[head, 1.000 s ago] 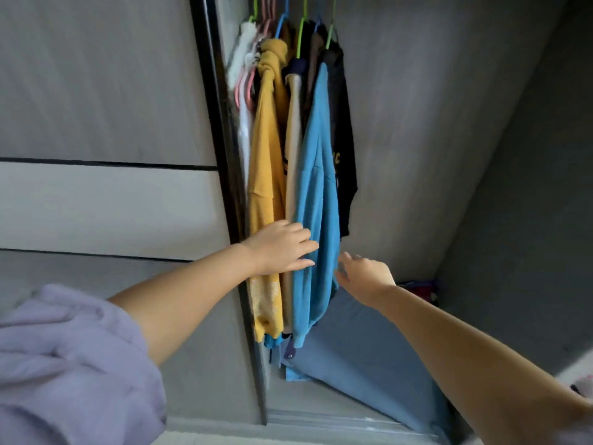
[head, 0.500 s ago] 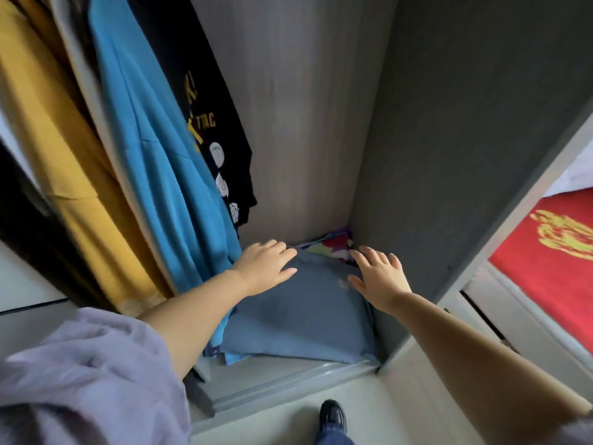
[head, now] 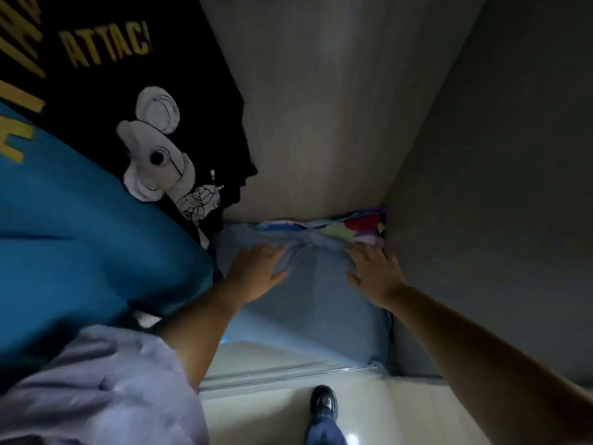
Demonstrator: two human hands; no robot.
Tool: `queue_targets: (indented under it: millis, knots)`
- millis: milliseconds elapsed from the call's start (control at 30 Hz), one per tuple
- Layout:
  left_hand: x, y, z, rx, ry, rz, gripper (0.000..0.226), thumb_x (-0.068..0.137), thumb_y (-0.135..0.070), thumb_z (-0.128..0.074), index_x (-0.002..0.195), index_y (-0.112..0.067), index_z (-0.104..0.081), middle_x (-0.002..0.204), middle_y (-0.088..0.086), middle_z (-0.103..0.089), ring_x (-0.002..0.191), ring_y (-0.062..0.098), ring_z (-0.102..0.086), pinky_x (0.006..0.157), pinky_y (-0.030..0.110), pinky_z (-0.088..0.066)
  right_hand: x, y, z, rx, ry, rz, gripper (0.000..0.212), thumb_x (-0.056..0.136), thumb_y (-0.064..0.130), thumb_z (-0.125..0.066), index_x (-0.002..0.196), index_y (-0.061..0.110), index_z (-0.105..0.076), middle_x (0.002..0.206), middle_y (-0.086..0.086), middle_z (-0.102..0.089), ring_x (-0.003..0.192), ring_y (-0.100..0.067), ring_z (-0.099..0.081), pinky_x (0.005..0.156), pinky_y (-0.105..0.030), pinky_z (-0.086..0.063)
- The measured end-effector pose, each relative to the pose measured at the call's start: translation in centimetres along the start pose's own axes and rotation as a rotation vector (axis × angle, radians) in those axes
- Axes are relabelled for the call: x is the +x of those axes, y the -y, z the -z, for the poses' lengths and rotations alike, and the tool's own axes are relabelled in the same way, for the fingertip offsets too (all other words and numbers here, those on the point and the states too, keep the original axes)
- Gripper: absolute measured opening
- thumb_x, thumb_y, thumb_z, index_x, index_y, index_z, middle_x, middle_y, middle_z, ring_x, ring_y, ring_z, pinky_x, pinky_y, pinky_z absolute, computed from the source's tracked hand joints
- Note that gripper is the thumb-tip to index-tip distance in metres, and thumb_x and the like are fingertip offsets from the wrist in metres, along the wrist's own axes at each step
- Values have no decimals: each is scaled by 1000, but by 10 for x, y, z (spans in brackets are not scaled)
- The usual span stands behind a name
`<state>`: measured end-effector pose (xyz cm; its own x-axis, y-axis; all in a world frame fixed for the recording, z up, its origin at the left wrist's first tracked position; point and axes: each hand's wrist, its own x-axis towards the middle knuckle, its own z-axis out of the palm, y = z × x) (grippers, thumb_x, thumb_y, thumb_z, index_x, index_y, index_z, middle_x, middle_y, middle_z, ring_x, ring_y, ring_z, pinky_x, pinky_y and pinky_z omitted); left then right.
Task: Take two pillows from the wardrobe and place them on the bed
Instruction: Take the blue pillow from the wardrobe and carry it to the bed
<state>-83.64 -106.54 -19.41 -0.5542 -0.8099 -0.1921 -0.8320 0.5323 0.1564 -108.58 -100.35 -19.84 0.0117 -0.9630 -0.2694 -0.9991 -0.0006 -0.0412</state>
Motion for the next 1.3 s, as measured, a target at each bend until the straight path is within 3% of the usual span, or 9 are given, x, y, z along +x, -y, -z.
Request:
queue_targets:
  millis: [133,300,433,600,800,900,1000,1167,1300]
  knots:
    - [56,28,-66,77,77,62,62,89,-50,-48,139,-17,-35,132,11,-52,117,30,-51,89,40,-45,69,-9,-63,15,86,-46,61,95,48,-42,147,20,-25,151,-6,-34,136,-23,-35,108,-41,-33]
    - [136,73,-161,88,76,-67,64,80,-39,-66,134,-11,-47,128,20,-54,116,35,-54,93,40,-44,157,-14,-170,10,164,-16,67,95,50,-41,151,22,-16,156,-4,-23,140,-24,-28,110,-43,-29]
    - [200,108,-226,223,61,-62,78,79,-49,-64,140,-15,-30,147,13,-33,128,29,-39,105,39,-30,230,-22,-238,48,172,-24,78,91,51,-50,150,19,-12,158,-7,-15,143,-25,-22,113,-43,-30]
    - [246,139,-288,319,128,-81,94,75,-56,-64,145,-13,-19,152,10,-25,138,24,-26,113,39,-21,280,-40,-293,57,209,-14,100,80,61,-59,151,22,1,160,-8,-5,147,-27,-10,116,-50,-20]
    - [269,141,-313,349,245,-27,112,66,-61,-70,148,-16,-8,147,11,-35,134,29,-34,115,51,-11,296,-58,-327,52,374,-58,127,63,72,-67,151,14,3,155,-11,-26,141,-28,-27,116,-55,-15]
    - [275,130,-306,342,323,-7,109,62,-55,-77,144,-12,-18,144,13,-40,129,31,-41,111,49,-23,293,-53,-324,61,397,-54,117,62,67,-72,148,10,-16,149,-12,-37,134,-31,-38,113,-49,-28]
    - [262,117,-300,306,424,58,90,64,-46,-80,133,-9,-35,137,13,-47,123,31,-46,101,44,-37,283,-43,-311,101,522,-92,89,73,56,-71,137,7,-34,138,-18,-46,124,-37,-47,101,-49,-44]
    - [220,104,-285,277,579,124,61,73,-40,-74,121,-10,-51,127,12,-58,116,29,-55,95,39,-43,238,-19,-293,105,557,14,62,86,46,-61,132,8,-46,129,-14,-57,115,-32,-57,91,-40,-48]
    - [187,95,-255,263,691,126,58,73,-43,-73,116,-8,-59,123,14,-62,110,30,-60,91,38,-49,198,-12,-269,125,562,73,66,85,49,-61,136,12,-44,131,-13,-56,117,-30,-55,92,-38,-46]
